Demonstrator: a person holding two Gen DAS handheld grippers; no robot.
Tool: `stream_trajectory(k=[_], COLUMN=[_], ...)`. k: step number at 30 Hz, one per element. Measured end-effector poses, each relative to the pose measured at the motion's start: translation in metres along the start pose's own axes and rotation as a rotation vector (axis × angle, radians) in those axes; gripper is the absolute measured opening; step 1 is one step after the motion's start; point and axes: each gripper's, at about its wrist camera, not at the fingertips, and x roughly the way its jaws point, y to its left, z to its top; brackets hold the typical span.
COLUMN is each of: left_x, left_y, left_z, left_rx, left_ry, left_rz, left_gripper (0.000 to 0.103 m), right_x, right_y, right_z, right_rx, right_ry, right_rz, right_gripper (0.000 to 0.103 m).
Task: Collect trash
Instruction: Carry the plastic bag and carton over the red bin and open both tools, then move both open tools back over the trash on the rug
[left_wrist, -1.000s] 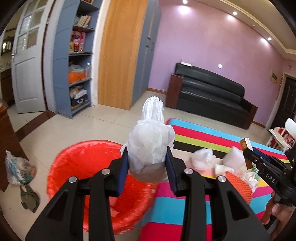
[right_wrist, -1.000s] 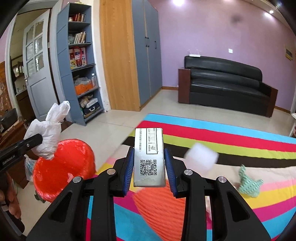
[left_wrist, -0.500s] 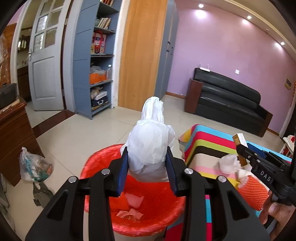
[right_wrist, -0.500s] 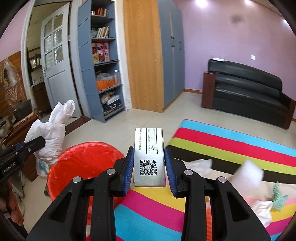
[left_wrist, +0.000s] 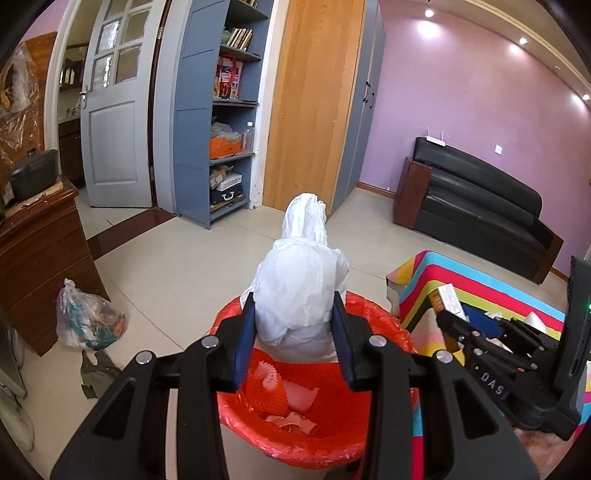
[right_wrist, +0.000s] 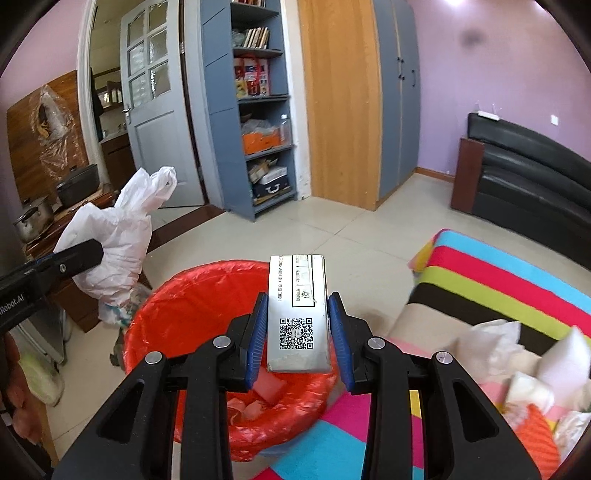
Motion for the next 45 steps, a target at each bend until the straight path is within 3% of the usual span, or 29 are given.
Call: stream_trajectory(k=[6,8,9,10,20,28,45], left_x=[0.005,0.008,0.009,0.009,0.012,0.015,0.023], left_y=[0.003,0.002,0.002,0.003,-0.003,-0.026,-0.134], left_z=[0.0,0.0,-0.001,-0.001,-0.001,-0.002,-0.031], left_rx=[-0.004,-0.006,-0.008,-0.01,-0.013,0.023,0.141], left_ry=[0.009,0.019,0.021,0.02,0.013,-0.006,0.043], left_rz=[0.0,-0.01,-0.009,-0.009,-0.021,-0.064,-0.244], left_gripper=[0.043,0.046,0.048,0.049,0.052,0.052,0.052], right_x=[0.01,0.012,0.012,0.011,0.001,-0.021,-0.109], right_y=[0.009,0.012,0.012,0.013,0.006,-0.019,-0.119], right_z=[-0.001,-0.002,-0.002,-0.003,-0.004,-0.008,-0.039], right_rx=[-0.013,-0.015,-0.018,-0.021,-0.007,0.031,0.12], right_ry=[0.008,0.009,0.009,0.004,-0.013,-0.045,-0.089], right_rz=[0.047,0.052,0.048,0.046,0.03,-0.03,-0.232], right_gripper=[0.034,0.047,0.06,0.063,0.063,0.066,0.072])
